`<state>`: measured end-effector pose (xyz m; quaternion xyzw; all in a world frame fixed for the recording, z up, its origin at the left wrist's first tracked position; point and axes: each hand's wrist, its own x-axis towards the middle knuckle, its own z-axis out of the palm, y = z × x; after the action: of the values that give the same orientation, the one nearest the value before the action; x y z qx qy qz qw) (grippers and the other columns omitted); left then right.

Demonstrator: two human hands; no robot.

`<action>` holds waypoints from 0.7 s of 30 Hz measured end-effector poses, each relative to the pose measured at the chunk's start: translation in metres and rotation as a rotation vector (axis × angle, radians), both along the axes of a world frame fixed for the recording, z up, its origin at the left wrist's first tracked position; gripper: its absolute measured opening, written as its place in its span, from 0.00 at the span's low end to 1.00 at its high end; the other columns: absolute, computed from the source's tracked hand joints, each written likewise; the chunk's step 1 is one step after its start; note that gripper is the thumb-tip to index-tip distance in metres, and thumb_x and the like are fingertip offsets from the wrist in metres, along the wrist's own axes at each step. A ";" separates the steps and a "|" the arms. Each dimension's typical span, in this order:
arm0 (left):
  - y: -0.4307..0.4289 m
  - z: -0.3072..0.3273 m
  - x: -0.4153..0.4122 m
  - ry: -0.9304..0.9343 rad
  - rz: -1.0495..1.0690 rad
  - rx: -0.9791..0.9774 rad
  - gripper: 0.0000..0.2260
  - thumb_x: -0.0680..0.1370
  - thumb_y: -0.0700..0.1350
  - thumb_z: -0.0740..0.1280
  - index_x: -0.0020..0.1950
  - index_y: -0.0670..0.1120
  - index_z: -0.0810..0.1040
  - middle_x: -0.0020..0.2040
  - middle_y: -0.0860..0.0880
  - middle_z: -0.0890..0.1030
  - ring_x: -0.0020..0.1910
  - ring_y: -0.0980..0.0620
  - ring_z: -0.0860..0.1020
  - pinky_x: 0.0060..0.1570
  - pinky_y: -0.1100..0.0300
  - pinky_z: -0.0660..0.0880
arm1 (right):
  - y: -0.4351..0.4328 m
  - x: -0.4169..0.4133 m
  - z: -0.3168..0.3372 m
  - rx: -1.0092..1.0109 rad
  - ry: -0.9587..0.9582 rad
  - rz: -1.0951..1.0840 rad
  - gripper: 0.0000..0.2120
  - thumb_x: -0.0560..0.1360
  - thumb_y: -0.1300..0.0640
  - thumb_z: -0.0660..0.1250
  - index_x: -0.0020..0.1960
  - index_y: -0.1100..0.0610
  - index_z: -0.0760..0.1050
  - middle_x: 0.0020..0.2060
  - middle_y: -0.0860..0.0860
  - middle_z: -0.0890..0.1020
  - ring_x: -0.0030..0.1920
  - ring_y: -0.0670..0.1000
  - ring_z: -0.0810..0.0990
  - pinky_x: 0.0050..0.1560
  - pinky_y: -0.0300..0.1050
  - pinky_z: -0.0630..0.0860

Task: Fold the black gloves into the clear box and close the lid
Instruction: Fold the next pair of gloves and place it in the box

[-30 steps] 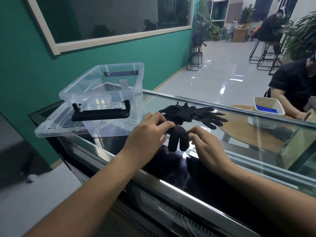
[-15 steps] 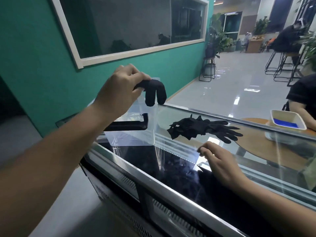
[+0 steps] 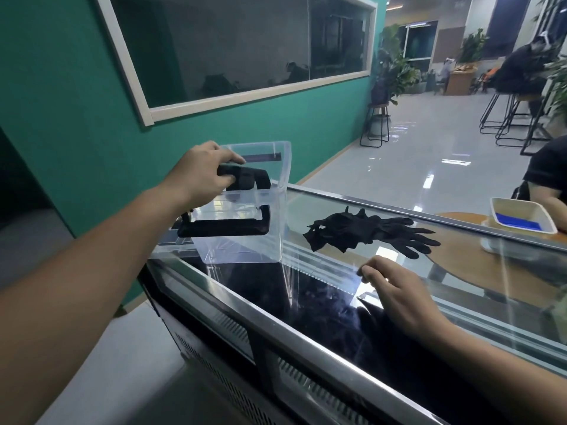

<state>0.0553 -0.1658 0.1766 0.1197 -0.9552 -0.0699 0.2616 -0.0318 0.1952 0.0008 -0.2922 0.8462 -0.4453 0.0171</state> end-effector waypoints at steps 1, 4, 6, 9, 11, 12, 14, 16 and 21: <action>0.002 -0.001 0.001 -0.007 0.000 0.009 0.16 0.82 0.44 0.73 0.68 0.55 0.84 0.61 0.49 0.78 0.59 0.47 0.77 0.59 0.58 0.68 | 0.000 0.000 0.000 0.001 0.001 -0.001 0.12 0.86 0.51 0.62 0.48 0.51 0.80 0.45 0.46 0.85 0.49 0.47 0.81 0.50 0.48 0.77; 0.008 -0.001 0.003 0.020 -0.016 0.004 0.14 0.83 0.45 0.71 0.67 0.55 0.85 0.60 0.50 0.78 0.59 0.49 0.77 0.60 0.57 0.69 | 0.000 0.000 0.000 -0.002 0.000 -0.002 0.12 0.86 0.51 0.62 0.48 0.51 0.80 0.44 0.47 0.85 0.49 0.47 0.81 0.50 0.48 0.77; 0.017 0.000 0.005 0.078 -0.043 -0.003 0.12 0.83 0.44 0.71 0.65 0.53 0.86 0.59 0.50 0.79 0.57 0.52 0.77 0.60 0.58 0.70 | -0.001 0.001 0.000 0.004 0.004 -0.002 0.12 0.86 0.51 0.62 0.48 0.50 0.80 0.44 0.46 0.85 0.49 0.46 0.81 0.50 0.47 0.76; 0.041 -0.003 0.004 0.182 -0.116 -0.016 0.10 0.82 0.41 0.72 0.62 0.49 0.86 0.56 0.48 0.81 0.54 0.53 0.77 0.59 0.59 0.72 | -0.001 0.000 0.000 0.003 0.004 -0.004 0.12 0.86 0.51 0.62 0.48 0.51 0.81 0.44 0.47 0.84 0.48 0.47 0.81 0.50 0.47 0.76; 0.060 -0.010 0.003 0.247 -0.172 -0.031 0.10 0.81 0.40 0.73 0.61 0.48 0.85 0.54 0.48 0.81 0.52 0.52 0.78 0.58 0.59 0.75 | -0.001 0.000 0.000 0.006 -0.001 -0.003 0.12 0.86 0.50 0.62 0.48 0.51 0.81 0.44 0.47 0.84 0.48 0.47 0.81 0.50 0.46 0.76; 0.070 -0.015 0.001 0.272 -0.196 -0.041 0.10 0.80 0.40 0.73 0.61 0.48 0.85 0.53 0.49 0.81 0.51 0.52 0.78 0.57 0.59 0.76 | 0.000 0.000 0.000 0.006 -0.001 -0.002 0.12 0.86 0.51 0.62 0.48 0.51 0.80 0.44 0.47 0.84 0.48 0.47 0.81 0.49 0.45 0.76; 0.090 -0.027 -0.002 0.303 -0.241 -0.044 0.10 0.79 0.40 0.74 0.60 0.47 0.85 0.52 0.50 0.81 0.49 0.53 0.79 0.54 0.59 0.77 | -0.001 0.001 0.001 0.004 -0.003 -0.003 0.12 0.86 0.51 0.62 0.47 0.52 0.80 0.44 0.47 0.84 0.48 0.47 0.81 0.48 0.43 0.75; 0.111 -0.040 -0.007 0.311 -0.305 -0.049 0.09 0.79 0.39 0.73 0.59 0.47 0.85 0.51 0.50 0.81 0.47 0.54 0.79 0.52 0.59 0.77 | 0.000 0.001 0.001 0.006 -0.007 -0.009 0.12 0.85 0.51 0.62 0.47 0.52 0.80 0.43 0.47 0.84 0.48 0.46 0.80 0.48 0.42 0.74; 0.144 -0.087 -0.024 0.253 -0.438 -0.075 0.09 0.80 0.37 0.70 0.58 0.46 0.84 0.51 0.50 0.84 0.41 0.49 0.83 0.46 0.53 0.83 | 0.000 -0.001 0.000 0.010 -0.005 0.000 0.12 0.85 0.51 0.62 0.47 0.53 0.79 0.43 0.48 0.84 0.48 0.47 0.80 0.49 0.45 0.75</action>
<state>0.0315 -0.0216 0.0898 -0.1094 -0.9199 -0.1040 0.3619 -0.0326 0.1948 0.0004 -0.2909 0.8485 -0.4416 0.0205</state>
